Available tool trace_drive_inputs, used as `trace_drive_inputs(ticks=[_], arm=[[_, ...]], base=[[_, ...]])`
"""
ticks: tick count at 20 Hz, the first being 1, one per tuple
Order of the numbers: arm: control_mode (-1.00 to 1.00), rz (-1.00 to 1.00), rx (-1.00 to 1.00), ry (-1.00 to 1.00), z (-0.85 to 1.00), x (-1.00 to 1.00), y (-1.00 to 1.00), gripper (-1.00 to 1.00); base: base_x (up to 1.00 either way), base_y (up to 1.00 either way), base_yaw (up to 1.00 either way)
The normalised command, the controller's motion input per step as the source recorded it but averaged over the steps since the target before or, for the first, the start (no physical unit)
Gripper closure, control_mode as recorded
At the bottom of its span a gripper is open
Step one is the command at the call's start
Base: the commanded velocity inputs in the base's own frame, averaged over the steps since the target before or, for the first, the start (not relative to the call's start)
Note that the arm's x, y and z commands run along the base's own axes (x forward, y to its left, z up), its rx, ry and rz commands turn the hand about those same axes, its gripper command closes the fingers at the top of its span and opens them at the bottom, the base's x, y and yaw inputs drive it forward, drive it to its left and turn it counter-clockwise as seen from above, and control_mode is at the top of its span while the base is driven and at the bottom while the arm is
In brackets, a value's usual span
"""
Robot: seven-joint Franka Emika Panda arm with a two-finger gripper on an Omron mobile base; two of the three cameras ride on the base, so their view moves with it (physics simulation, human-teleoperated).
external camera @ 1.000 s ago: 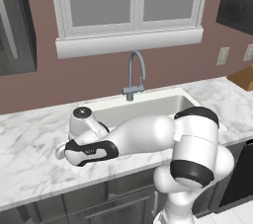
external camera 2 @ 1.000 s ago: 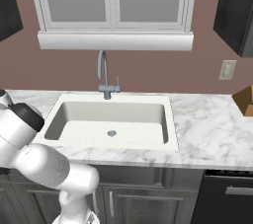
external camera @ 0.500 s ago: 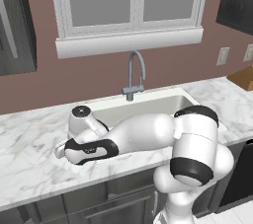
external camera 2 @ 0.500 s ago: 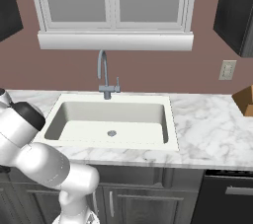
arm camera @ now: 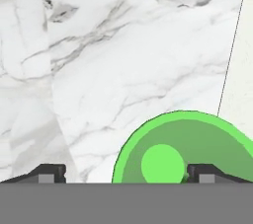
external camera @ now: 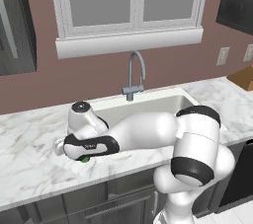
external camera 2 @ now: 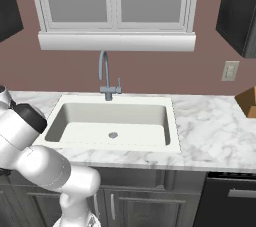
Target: Pick the cup and bowl from the counter and place them on the counter next to the sink.
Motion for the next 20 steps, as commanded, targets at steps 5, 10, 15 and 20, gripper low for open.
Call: trace_drive_inputs(ticks=[5, 10, 15, 20], arm=[[-1.0, 0.0, 0.0, 0.03, 0.44, 0.03, 0.0, -1.0], [-1.0, 0.0, 0.0, 0.04, 0.36, 0.0, -0.06, -1.0], [-1.0, -0.03, 0.0, 0.04, 0.25, -0.03, -0.59, -1.0], [-1.0, -0.11, 0.0, 0.07, 0.36, -0.03, -0.79, -1.0]], base=[[0.0, 0.0, 0.0], [0.0, 0.0, 0.0], [0.0, 0.0, 0.0], [0.0, 0.0, 0.0]])
